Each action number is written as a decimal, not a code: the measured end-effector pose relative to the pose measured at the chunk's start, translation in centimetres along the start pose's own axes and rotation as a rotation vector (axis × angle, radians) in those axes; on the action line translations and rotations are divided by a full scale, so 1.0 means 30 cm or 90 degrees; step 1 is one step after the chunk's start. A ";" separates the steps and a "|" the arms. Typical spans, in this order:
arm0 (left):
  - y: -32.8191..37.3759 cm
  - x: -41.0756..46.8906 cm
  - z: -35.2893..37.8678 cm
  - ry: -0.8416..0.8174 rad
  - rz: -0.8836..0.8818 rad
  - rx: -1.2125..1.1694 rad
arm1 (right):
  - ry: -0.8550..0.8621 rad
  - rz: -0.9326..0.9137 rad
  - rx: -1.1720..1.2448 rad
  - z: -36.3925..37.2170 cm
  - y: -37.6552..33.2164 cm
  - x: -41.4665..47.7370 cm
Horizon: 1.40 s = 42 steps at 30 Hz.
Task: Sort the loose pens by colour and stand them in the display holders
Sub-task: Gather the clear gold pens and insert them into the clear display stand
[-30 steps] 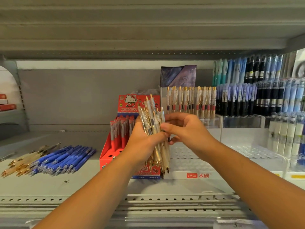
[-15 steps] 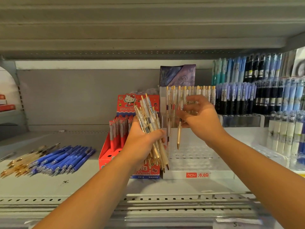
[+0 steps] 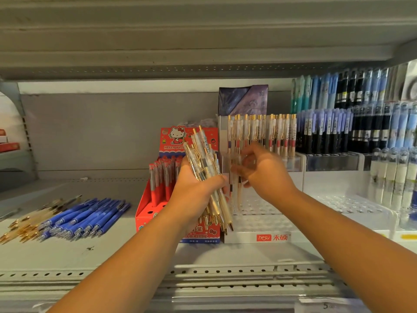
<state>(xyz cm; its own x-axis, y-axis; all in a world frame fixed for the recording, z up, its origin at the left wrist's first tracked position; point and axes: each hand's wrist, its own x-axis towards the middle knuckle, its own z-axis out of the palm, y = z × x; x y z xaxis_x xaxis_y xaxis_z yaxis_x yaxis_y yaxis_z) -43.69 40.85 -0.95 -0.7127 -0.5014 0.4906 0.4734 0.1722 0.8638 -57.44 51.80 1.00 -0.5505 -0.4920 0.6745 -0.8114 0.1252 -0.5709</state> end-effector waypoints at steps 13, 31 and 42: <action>0.008 -0.014 0.000 -0.024 -0.016 0.014 | -0.067 0.027 -0.088 -0.011 0.033 -0.013; 0.020 -0.021 0.015 -0.106 0.001 -0.012 | -0.113 -0.004 0.290 -0.022 -0.130 -0.094; 0.015 -0.012 0.004 -0.021 -0.030 0.028 | -0.100 0.061 0.343 -0.049 -0.117 -0.084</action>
<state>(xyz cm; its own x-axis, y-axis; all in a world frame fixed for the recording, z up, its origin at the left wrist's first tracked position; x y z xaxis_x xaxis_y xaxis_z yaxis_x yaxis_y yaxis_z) -43.27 41.22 -0.72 -0.7513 -0.4812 0.4516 0.4156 0.1867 0.8902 -53.50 53.86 1.99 -0.5479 -0.6274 0.5533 -0.5217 -0.2607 -0.8123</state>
